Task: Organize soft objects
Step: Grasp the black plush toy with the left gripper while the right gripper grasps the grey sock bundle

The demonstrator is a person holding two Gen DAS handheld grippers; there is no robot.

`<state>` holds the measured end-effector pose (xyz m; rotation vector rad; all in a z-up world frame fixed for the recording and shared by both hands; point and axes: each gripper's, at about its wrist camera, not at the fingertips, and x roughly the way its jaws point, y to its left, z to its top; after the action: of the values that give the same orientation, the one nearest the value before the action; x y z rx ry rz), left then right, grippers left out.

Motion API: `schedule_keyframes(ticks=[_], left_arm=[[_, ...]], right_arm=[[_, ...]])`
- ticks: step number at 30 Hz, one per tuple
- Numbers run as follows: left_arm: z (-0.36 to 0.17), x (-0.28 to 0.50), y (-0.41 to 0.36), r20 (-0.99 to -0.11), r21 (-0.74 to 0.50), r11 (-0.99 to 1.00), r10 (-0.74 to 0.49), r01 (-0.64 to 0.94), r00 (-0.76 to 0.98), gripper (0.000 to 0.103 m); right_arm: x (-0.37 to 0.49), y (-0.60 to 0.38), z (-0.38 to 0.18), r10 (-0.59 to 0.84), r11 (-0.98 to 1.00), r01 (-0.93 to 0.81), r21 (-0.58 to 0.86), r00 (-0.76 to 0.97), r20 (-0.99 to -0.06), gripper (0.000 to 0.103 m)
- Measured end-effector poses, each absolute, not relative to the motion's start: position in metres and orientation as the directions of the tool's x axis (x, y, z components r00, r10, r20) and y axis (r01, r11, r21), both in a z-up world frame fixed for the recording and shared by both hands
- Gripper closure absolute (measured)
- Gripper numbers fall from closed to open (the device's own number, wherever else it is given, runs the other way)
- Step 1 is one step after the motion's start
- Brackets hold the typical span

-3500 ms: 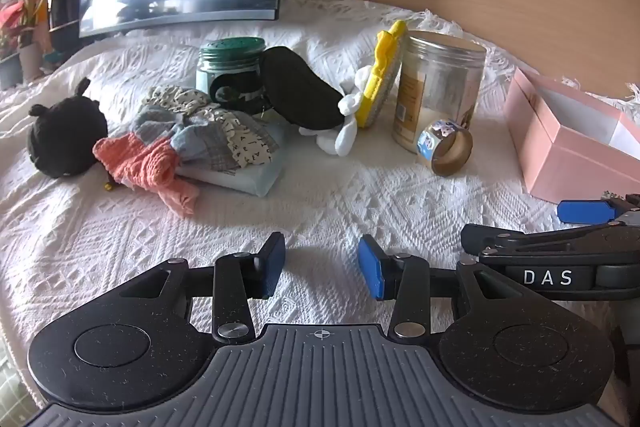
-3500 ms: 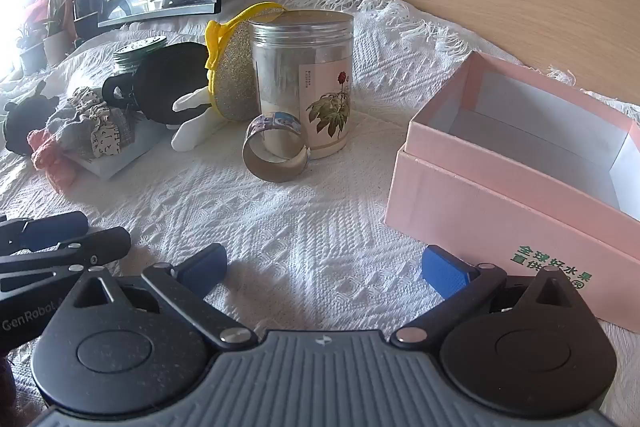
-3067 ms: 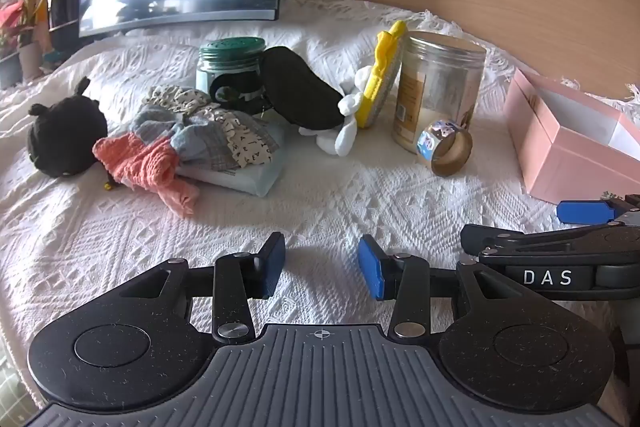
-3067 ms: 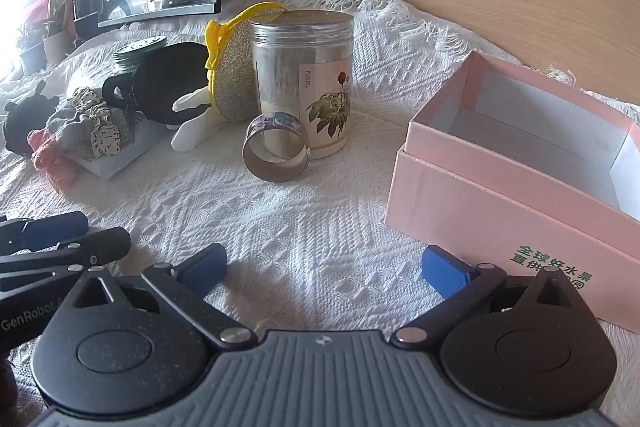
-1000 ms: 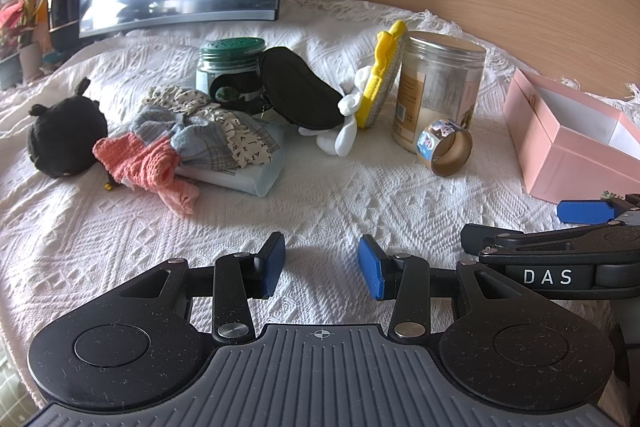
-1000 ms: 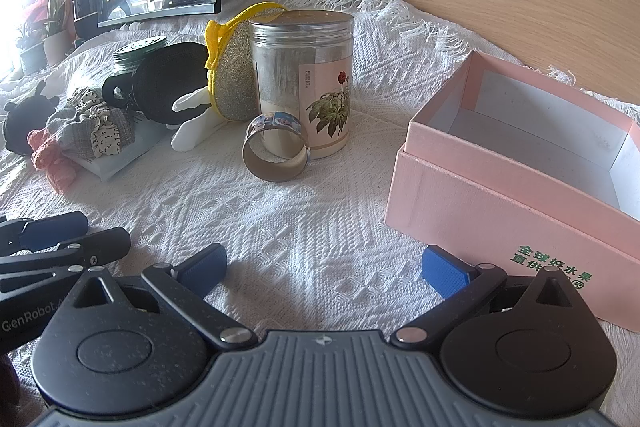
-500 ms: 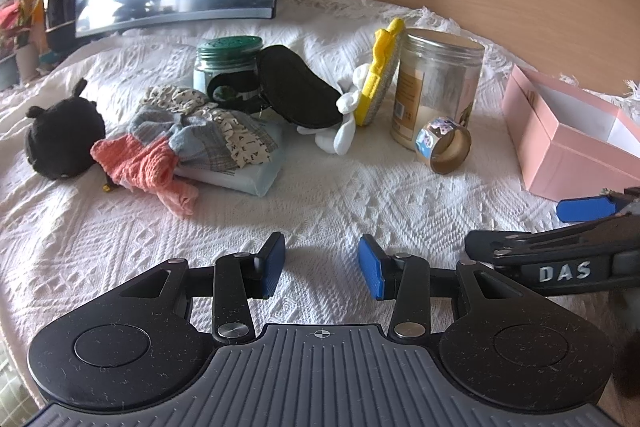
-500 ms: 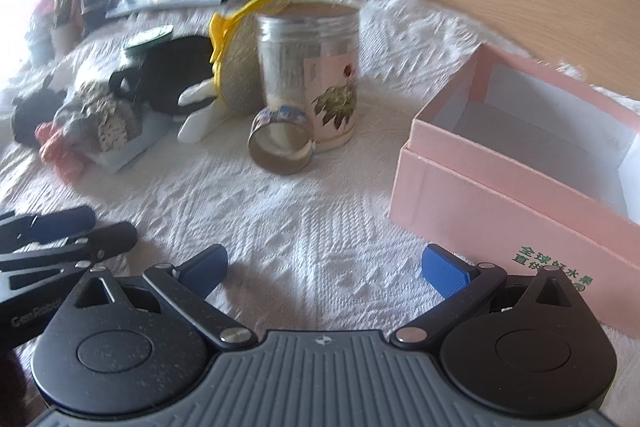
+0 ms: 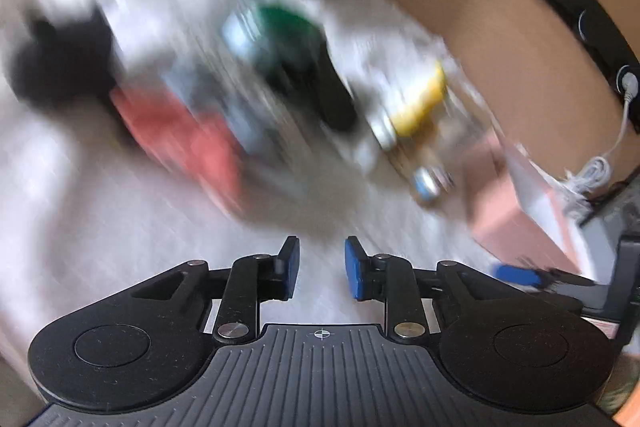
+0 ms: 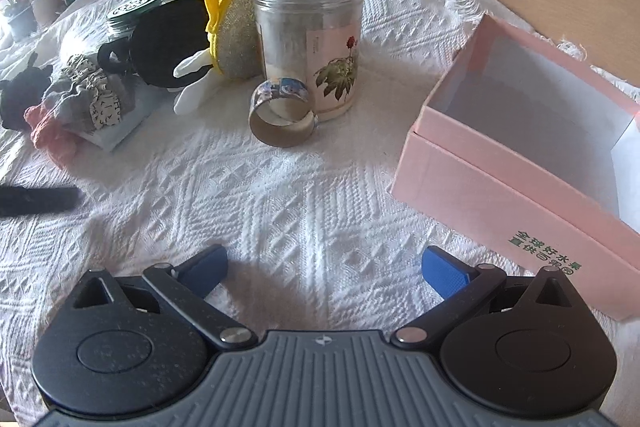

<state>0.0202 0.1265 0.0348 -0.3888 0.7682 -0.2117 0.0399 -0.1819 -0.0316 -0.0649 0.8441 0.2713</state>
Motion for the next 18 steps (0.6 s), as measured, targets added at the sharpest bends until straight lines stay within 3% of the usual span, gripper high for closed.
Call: schedule_keyframes(ticks=[3,7,10,16,17,18], left_arm=[[0.068,0.022,0.169,-0.575,-0.238,0.971,-0.170,0.035,0.801,0.075],[0.088,0.057,0.226,-0.597,-0.035,0.999,-0.052,0.039,0.800,0.075],[0.075,0.089,0.248,-0.692,-0.003,0.991,-0.100,0.137,0.715,0.074],[0.064,0.118,0.268,-0.684,0.015,0.968,-0.172,0.250,0.709,0.068],[0.064,0.126,0.271,-0.691,0.005,0.969,-0.175,0.247,0.702,0.064],[0.064,0.130,0.274,-0.697,-0.006,0.971,-0.177,0.241,0.695,0.053]], right_arm=[[0.034,-0.172,-0.019,0.239,0.959,-0.276,0.069,0.651,-0.720,0.003],[0.020,-0.144,0.002,0.253,0.950,-0.311,0.028,0.712,-0.655,0.003],[0.017,-0.123,0.013,0.268,0.950,-0.310,0.047,0.724,-0.636,0.003],[0.017,-0.078,0.024,0.302,0.930,-0.367,0.036,0.702,-0.645,0.003],[0.016,-0.072,0.024,0.305,0.925,-0.378,0.031,0.694,-0.652,0.003],[0.016,-0.065,0.025,0.310,0.922,-0.387,0.031,0.686,-0.659,0.003]])
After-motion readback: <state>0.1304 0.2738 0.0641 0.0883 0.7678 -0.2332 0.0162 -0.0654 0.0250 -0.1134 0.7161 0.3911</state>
